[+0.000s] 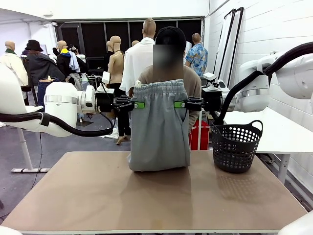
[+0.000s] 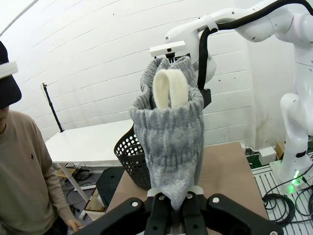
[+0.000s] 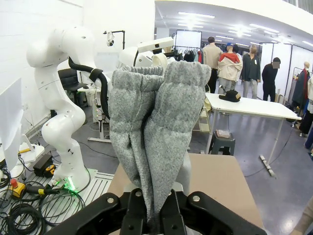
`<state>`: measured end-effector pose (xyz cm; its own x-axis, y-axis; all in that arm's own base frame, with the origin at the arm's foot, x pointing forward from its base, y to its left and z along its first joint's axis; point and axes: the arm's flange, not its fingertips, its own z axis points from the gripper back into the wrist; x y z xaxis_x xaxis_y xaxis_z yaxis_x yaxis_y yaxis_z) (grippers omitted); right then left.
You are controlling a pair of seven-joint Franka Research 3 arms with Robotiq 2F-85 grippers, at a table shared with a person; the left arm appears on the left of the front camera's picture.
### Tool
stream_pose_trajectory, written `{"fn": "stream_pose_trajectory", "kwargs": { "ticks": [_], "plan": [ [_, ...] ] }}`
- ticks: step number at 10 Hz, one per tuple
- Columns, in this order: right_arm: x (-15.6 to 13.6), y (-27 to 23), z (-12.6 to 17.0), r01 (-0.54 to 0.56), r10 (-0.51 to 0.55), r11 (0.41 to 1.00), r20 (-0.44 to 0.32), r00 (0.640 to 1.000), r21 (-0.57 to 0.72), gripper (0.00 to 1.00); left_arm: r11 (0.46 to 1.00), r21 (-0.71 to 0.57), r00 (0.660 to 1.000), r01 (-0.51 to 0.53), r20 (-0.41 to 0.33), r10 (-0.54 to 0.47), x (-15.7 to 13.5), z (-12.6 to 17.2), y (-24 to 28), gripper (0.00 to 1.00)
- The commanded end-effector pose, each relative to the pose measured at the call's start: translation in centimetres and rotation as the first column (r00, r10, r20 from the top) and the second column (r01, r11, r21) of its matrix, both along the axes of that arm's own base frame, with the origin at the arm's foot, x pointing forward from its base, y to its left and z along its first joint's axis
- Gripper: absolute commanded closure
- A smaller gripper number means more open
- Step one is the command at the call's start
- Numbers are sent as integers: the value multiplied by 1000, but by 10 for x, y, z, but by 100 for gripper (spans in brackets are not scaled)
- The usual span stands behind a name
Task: Fold the training pants.
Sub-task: Release the ends of the Training pants and then grab the overlapped ends.
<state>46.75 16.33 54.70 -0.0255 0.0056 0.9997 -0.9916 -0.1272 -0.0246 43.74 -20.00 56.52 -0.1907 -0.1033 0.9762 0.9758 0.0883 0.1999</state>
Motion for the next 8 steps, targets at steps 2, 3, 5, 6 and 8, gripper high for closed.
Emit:
{"fn": "stream_pose_trajectory", "kwargs": {
  "ticks": [2, 3, 5, 6, 8],
  "plan": [
    [-1, 0, 1, -2, 2, 1000, 5, 1000, 1, 100, 1000, -5, 1000, 4, 5, -4, -2, 2, 0, 100],
    [-1, 0, 1, -2, 2, 1000, 5, 1000, 1, 100, 1000, -5, 1000, 4, 5, -4, -2, 2, 0, 100],
    [-1, 0, 1, -2, 2, 1000, 5, 1000, 1, 100, 1000, -5, 1000, 4, 5, -4, -2, 2, 0, 100],
    [-1, 0, 1, -2, 2, 1000, 5, 1000, 1, 100, 1000, -5, 1000, 4, 5, -4, -2, 2, 0, 100],
    [-1, 0, 1, -2, 2, 1000, 5, 1000, 1, 100, 1000, -5, 1000, 4, 5, -4, -2, 2, 0, 100]
  ]
}}
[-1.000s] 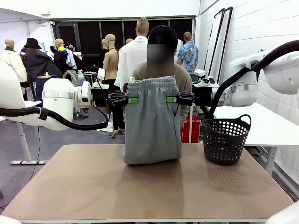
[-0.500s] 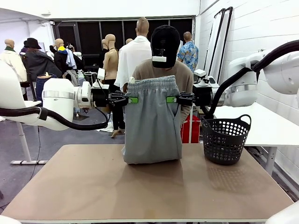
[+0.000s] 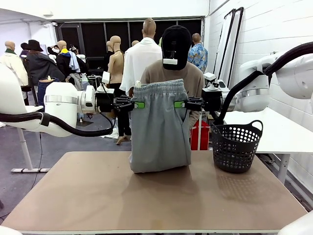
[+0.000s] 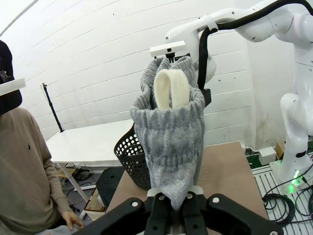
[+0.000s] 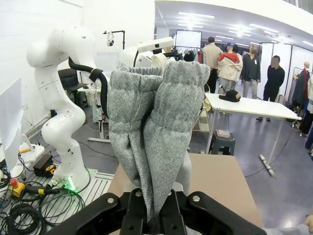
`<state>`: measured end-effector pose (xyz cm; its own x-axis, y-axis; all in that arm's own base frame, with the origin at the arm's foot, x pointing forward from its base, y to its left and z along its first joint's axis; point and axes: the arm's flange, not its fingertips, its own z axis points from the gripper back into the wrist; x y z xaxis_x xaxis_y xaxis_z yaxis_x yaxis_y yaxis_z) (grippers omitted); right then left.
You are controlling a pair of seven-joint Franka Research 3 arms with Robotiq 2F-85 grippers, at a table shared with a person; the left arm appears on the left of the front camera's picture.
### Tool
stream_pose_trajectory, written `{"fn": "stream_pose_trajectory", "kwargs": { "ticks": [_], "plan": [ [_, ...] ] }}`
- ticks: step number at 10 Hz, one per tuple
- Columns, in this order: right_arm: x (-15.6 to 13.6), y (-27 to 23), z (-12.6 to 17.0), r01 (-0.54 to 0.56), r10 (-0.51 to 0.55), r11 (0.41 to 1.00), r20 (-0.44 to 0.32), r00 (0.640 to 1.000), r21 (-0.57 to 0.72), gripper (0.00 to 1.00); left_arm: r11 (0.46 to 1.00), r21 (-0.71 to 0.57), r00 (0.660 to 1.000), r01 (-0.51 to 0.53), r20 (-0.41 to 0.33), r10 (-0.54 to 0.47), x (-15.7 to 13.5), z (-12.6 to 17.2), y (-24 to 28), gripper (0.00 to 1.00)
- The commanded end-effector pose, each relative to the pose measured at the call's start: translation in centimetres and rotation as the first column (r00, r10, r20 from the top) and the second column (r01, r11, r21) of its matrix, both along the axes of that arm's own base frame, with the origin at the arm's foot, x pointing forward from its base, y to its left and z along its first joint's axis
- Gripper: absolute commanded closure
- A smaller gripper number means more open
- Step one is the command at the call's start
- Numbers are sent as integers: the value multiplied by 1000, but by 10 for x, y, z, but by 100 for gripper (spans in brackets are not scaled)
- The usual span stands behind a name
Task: Fold the training pants.
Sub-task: Release the ends of the Training pants and then grab the overlapped ends.
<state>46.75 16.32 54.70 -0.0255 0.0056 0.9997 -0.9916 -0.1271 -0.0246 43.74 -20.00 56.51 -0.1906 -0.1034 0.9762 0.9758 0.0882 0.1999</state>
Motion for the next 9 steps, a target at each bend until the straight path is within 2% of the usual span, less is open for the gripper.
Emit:
{"fn": "stream_pose_trajectory", "kwargs": {
  "ticks": [1, 9],
  "plan": [
    [-1, 0, 1, -2, 2, 1000, 5, 1000, 1, 100, 1000, -5, 1000, 4, 6, -4, -2, 2, 0, 100],
    [-1, 0, 1, -2, 2, 1000, 5, 1000, 1, 100, 1000, -5, 1000, 4, 6, -4, -2, 2, 0, 100]
  ]
}}
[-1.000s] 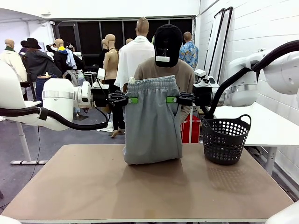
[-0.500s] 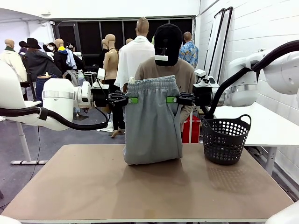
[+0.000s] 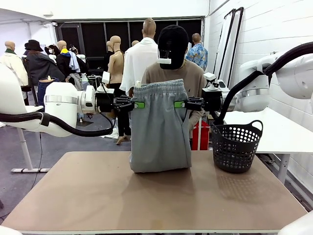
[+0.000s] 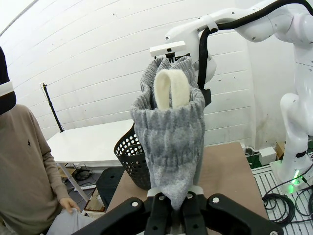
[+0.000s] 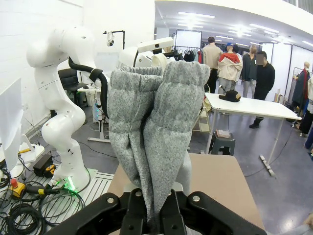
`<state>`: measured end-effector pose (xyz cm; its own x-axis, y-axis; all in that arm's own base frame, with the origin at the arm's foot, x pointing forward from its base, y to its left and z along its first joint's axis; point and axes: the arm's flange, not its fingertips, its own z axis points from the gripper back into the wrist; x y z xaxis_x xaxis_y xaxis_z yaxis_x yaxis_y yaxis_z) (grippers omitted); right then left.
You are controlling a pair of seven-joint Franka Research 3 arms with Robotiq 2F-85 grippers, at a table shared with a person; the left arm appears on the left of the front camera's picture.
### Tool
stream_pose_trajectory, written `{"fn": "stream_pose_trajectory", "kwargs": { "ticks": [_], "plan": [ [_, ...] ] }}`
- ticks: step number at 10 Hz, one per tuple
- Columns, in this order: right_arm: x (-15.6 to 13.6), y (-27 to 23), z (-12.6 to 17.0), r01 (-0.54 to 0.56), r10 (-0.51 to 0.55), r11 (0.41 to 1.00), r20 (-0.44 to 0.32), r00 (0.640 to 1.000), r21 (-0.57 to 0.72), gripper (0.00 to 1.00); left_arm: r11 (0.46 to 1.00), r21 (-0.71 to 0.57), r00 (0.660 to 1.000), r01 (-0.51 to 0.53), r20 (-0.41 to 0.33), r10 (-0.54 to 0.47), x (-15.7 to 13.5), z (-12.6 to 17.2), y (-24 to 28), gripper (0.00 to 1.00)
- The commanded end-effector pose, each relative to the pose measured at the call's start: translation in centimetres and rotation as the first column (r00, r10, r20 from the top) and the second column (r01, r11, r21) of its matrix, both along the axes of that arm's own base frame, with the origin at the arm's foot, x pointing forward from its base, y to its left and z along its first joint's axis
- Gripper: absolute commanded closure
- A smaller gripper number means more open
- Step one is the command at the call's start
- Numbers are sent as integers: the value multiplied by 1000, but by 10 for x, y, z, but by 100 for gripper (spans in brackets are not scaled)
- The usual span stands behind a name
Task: Fold the training pants.
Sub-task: Release the ends of the Training pants and then grab the overlapped ends.
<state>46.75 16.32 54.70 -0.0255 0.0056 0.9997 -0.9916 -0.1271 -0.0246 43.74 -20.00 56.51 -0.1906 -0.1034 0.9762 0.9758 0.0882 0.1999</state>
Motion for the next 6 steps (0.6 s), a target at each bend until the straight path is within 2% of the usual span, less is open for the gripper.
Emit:
{"fn": "stream_pose_trajectory", "kwargs": {
  "ticks": [1, 6],
  "plan": [
    [-1, 0, 1, -2, 2, 1000, 5, 1000, 1, 100, 1000, -5, 1000, 4, 6, -4, -2, 2, 0, 100],
    [-1, 0, 1, -2, 2, 1000, 5, 1000, 1, 100, 1000, -5, 1000, 4, 6, -4, -2, 2, 0, 100]
  ]
}}
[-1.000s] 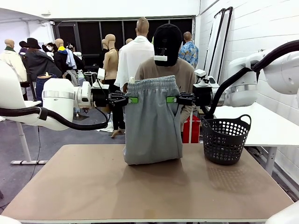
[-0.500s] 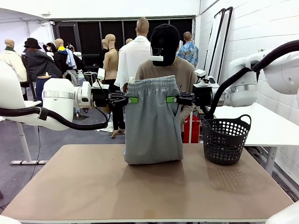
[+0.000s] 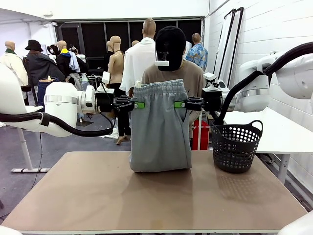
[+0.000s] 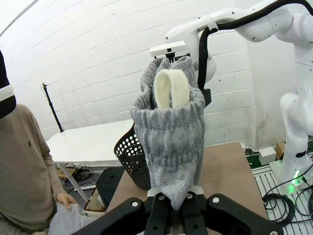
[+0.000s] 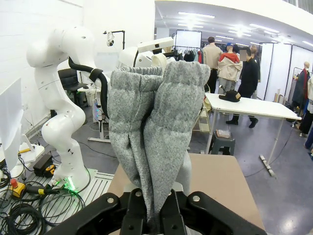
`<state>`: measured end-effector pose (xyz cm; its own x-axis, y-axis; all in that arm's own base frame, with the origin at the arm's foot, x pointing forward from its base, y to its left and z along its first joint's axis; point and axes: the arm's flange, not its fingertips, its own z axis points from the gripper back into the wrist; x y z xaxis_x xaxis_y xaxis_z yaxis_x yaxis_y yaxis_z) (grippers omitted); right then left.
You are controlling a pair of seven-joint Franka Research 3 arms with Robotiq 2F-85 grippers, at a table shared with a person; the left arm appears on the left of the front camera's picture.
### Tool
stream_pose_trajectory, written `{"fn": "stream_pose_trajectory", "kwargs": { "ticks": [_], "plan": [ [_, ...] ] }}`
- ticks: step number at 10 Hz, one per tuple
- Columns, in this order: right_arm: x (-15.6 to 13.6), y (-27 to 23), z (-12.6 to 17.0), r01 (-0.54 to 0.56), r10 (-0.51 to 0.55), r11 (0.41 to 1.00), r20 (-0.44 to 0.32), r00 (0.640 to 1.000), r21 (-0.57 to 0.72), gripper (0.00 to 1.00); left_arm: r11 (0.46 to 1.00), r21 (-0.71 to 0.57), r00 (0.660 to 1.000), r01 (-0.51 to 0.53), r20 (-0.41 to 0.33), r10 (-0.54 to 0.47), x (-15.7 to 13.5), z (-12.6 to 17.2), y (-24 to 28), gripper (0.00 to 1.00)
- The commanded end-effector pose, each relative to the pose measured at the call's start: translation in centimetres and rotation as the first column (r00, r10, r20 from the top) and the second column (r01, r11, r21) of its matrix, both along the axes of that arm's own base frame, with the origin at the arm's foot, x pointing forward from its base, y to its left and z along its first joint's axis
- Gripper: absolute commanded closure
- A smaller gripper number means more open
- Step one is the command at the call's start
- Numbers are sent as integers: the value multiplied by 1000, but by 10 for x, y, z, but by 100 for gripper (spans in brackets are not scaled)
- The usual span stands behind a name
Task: Fold the training pants.
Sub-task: Release the ends of the Training pants and then grab the overlapped ends.
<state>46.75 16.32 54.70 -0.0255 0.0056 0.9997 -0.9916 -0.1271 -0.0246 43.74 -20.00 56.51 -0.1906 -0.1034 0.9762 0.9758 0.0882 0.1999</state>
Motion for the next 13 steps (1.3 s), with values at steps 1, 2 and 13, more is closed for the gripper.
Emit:
{"fn": "stream_pose_trajectory", "kwargs": {
  "ticks": [1, 2, 13],
  "plan": [
    [-1, 0, 1, -2, 2, 1000, 5, 1000, 1, 100, 1000, -5, 1000, 4, 6, -4, -2, 2, 0, 100],
    [-1, 0, 1, -2, 2, 1000, 5, 1000, 1, 100, 1000, -5, 1000, 4, 6, -4, -2, 2, 0, 100],
    [-1, 0, 1, -2, 2, 1000, 5, 1000, 1, 100, 1000, -5, 1000, 4, 6, -4, -2, 2, 0, 100]
  ]
}}
